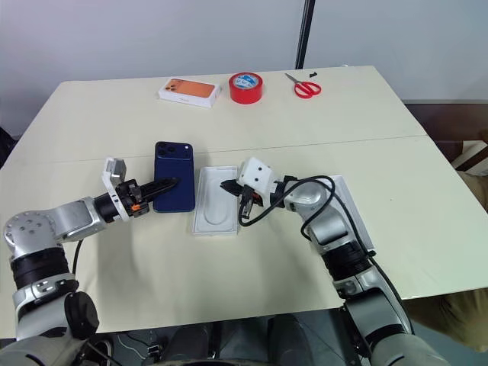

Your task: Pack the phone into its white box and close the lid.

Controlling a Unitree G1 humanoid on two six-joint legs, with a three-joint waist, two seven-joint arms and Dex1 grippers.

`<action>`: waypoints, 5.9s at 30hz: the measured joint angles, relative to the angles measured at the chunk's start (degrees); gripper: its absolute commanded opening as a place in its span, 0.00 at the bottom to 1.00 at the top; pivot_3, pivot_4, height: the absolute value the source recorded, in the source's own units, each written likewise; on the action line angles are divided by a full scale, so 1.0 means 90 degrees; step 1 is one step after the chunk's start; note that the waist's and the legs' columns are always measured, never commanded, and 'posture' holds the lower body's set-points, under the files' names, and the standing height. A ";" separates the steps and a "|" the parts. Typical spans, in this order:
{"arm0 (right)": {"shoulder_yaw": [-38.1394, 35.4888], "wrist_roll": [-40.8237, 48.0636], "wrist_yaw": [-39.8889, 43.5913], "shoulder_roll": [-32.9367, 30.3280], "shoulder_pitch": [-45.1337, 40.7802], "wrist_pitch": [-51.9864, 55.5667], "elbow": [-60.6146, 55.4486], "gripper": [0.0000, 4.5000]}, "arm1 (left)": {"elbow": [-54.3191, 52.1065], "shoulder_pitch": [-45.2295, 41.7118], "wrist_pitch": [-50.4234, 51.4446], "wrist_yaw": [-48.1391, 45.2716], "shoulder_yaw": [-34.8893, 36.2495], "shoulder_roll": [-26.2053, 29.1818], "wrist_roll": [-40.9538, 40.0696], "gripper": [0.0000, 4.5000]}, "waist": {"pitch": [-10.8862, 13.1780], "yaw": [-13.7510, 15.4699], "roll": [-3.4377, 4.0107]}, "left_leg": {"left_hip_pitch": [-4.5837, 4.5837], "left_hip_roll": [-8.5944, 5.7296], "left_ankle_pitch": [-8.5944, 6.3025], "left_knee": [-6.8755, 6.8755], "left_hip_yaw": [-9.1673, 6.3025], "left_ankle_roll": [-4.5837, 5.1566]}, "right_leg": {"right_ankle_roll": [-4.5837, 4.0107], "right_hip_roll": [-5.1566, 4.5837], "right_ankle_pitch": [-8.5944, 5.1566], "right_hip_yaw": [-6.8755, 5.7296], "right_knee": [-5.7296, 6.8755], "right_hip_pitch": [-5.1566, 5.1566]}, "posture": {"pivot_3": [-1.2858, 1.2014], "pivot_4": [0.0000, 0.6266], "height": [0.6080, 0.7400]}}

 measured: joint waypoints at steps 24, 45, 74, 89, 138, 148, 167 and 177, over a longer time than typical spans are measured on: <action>0.0371 -0.0561 0.0202 0.0321 -0.0201 -0.0377 0.0546 0.01 | -0.0025 -0.0182 0.0137 0.0351 -0.0133 -0.0395 -0.0132 0.00 | 0.0000 -0.0103 -0.0002 | -0.0006 0.0000 0.0002 0.0007 -0.0010 -0.0003 | 0.0001 -0.0004 0.0000 -0.0006 -0.0002 0.0006 | 0.52 0.24 1.00; -0.0337 -0.0867 -0.0026 -0.1470 0.0578 0.0721 -0.1565 0.00 | -0.0383 0.0130 -0.0338 -0.0291 -0.1307 -0.0661 0.0118 0.99 | 0.0000 0.0054 -0.0001 | 0.0011 -0.0003 0.0001 0.0010 -0.0001 -0.0002 | 0.0000 0.0000 0.0000 -0.0001 -0.0001 0.0021 | 0.52 0.24 1.00; 0.0119 -0.1232 -0.0463 -0.0995 0.0574 0.0583 -0.1162 0.00 | -0.1396 0.0420 -0.2869 -0.1408 -0.2949 0.0950 0.2583 0.01 | 0.0001 0.0063 0.0001 | 0.0000 -0.0003 0.0001 0.0000 0.0000 -0.0001 | 0.0000 0.0000 0.0000 0.0000 -0.0008 0.0010 | 0.52 0.24 1.00; 0.0325 -0.1736 -0.0250 -0.1662 0.0663 0.0155 -0.1050 0.00 | -0.1891 0.0525 -0.2550 -0.1664 -0.4274 0.0044 0.3091 0.01 | 0.0004 0.0184 0.0007 | -0.0010 -0.0014 -0.0007 0.0032 -0.0004 0.0018 | 0.0000 -0.0008 0.0000 -0.0005 -0.0009 0.0023 | 0.52 0.24 1.00; -0.2219 0.0166 0.0472 -0.3232 0.1953 0.1812 -0.2858 0.54 | -0.0721 -0.0743 -0.3910 -0.3110 -0.3971 0.0252 0.3808 0.53 | 0.0007 0.0093 0.0011 | -0.0048 -0.0012 -0.0014 0.0073 -0.0013 0.0031 | 0.0001 0.0004 0.0000 -0.0015 -0.0004 0.0012 | 0.52 0.24 1.00; -0.3011 0.0729 -0.0824 -0.2420 0.3200 0.4487 -0.4252 0.99 | -0.0825 0.0075 -0.6258 -0.4590 -0.4047 0.0641 0.4267 0.76 | 0.0009 0.0101 0.0015 | -0.0064 -0.0002 -0.0015 0.0074 -0.0015 0.0031 | 0.0001 0.0004 0.0000 -0.0013 0.0004 -0.0001 | 0.52 0.24 1.00; -0.2691 0.1766 -0.2110 -0.2244 0.2012 0.9237 -0.6083 0.99 | -0.1225 0.0580 -0.7863 -0.5917 -0.4092 0.0985 0.4509 0.76 | 0.0011 0.0080 0.0024 | -0.0063 -0.0009 -0.0049 0.0080 -0.0013 0.0093 | 0.0001 0.0010 0.0000 -0.0013 0.0005 -0.0002 | 0.52 0.24 1.00; -0.3048 0.2343 -0.2898 -0.1923 0.2176 0.9322 -0.5579 0.99 | -0.2007 0.1169 -0.7403 -0.5449 -0.3801 0.0917 0.4046 0.76 | 0.0011 0.0087 0.0025 | -0.0064 -0.0003 -0.0051 0.0082 -0.0009 0.0097 | 0.0001 0.0004 0.0000 -0.0009 0.0008 -0.0004 | 0.52 0.24 1.00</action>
